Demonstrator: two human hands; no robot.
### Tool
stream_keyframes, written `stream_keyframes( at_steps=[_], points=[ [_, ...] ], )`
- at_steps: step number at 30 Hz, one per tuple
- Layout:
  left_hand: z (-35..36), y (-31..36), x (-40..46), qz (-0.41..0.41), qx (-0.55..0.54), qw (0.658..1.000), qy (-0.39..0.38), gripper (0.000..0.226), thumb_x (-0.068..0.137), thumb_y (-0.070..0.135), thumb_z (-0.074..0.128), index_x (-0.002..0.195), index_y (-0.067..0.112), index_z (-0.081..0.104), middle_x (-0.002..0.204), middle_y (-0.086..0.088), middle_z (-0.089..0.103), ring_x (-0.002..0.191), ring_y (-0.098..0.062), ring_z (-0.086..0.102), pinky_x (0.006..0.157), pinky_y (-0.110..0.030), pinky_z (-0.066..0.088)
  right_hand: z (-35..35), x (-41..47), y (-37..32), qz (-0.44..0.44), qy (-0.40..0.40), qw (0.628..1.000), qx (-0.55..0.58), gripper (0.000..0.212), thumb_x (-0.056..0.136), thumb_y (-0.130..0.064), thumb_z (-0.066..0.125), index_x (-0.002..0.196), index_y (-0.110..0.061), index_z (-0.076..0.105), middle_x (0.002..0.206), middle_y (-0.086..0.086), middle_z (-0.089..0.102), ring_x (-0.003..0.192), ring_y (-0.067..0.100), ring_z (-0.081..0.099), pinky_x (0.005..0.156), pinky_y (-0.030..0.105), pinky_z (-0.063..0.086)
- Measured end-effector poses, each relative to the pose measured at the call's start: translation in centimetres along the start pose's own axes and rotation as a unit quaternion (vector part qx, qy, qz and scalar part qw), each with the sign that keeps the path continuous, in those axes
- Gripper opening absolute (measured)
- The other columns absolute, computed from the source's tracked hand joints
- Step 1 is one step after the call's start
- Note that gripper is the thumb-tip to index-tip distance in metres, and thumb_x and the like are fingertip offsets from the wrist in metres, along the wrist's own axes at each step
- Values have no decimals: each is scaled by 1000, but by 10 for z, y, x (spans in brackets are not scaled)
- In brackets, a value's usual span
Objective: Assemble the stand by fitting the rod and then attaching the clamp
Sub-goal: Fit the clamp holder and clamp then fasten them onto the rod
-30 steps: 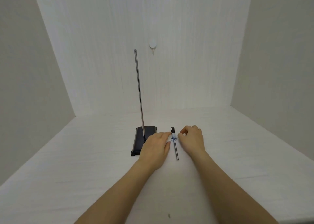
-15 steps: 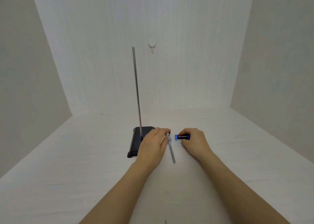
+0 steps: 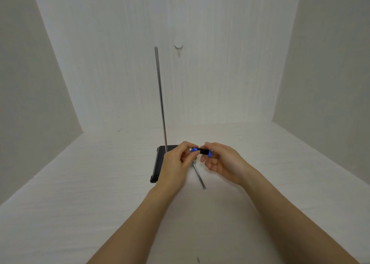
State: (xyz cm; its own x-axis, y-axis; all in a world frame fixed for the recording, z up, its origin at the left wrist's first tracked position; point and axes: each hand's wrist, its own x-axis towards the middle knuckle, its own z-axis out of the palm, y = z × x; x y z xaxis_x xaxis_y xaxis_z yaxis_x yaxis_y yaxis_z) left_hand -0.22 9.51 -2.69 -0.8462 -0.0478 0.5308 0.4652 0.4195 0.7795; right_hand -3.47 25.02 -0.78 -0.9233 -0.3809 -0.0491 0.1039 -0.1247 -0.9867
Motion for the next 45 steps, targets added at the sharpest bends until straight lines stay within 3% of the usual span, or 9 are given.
stream_keyframes(
  at_steps=[7, 11, 14, 19, 22, 28, 35, 41, 45],
  points=[
    [7, 9, -7, 12, 49, 998, -37, 24, 94, 33, 50, 71, 29, 44, 61, 2, 46, 53, -7, 36, 53, -19, 32, 9, -5, -2, 51, 79, 991, -100, 39, 96, -33, 37, 60, -17, 34, 43, -8, 27, 37, 10, 20, 38, 21, 15],
    [12, 16, -11, 4, 97, 994, -48, 38, 100, 33, 34, 68, 13, 38, 59, -12, 44, 53, -15, 36, 56, -40, 33, 15, -8, -3, 23, 107, 986, -127, 37, 93, -29, 36, 58, -19, 26, 41, -10, 24, 34, 10, 19, 36, 19, 17],
    [13, 21, -9, -64, 18, 998, -23, 42, 100, 25, 35, 59, 17, 35, 53, 3, 37, 51, -11, 31, 56, -32, 28, 22, -11, -1, -15, 136, 976, -167, 39, 93, -29, 35, 56, -18, 26, 46, -5, 25, 40, 12, 20, 43, 24, 20],
    [16, 24, -4, -182, -142, 973, -8, 46, 100, 21, 36, 56, 17, 25, 42, 11, 25, 40, -6, 21, 43, -17, 23, 28, -12, 2, -195, 197, 909, -312, 48, 100, -31, 33, 56, -16, 26, 52, -4, 28, 49, 11, 24, 47, 23, 21],
    [13, 22, -2, -190, -146, 971, -10, 46, 100, 25, 35, 56, 17, 28, 43, 10, 28, 39, -6, 24, 41, -14, 22, 26, -11, 3, -219, 171, 917, -286, 44, 99, -31, 39, 59, -15, 32, 55, -3, 32, 51, 11, 28, 49, 22, 24],
    [11, 14, -5, -96, 8, 995, 28, 44, 101, 25, 31, 63, 10, 47, 55, 5, 48, 47, -2, 42, 52, -12, 35, 21, -11, 1, -109, 120, 985, -61, 30, 91, -20, 58, 65, -8, 52, 59, 8, 52, 36, 14, 47, 39, 20, 40],
    [10, 8, -6, -71, 71, 994, 44, 41, 101, 28, 30, 67, 9, 44, 60, -3, 46, 57, -17, 39, 59, -33, 33, 15, -8, 3, -64, 67, 990, 103, 7, 85, -3, 64, 82, -1, 69, 82, 9, 70, 76, 20, 71, 67, 18, 57],
    [10, 8, -4, -109, 47, 991, 64, 46, 101, 28, 30, 59, 15, 43, 52, 5, 44, 48, -10, 38, 54, -24, 32, 16, -7, 5, -79, 68, 994, 27, 43, 79, 16, 55, 110, -12, 65, 107, 8, 69, 97, 15, 67, 74, 14, 55],
    [7, 9, -3, -112, 32, 990, 73, 46, 102, 28, 30, 60, 12, 43, 50, 4, 43, 48, -14, 40, 56, -28, 35, 16, -6, 5, -46, 88, 992, 82, 20, 88, -5, 58, 106, -5, 66, 97, 12, 69, 78, 18, 72, 76, 21, 59]
  ],
)
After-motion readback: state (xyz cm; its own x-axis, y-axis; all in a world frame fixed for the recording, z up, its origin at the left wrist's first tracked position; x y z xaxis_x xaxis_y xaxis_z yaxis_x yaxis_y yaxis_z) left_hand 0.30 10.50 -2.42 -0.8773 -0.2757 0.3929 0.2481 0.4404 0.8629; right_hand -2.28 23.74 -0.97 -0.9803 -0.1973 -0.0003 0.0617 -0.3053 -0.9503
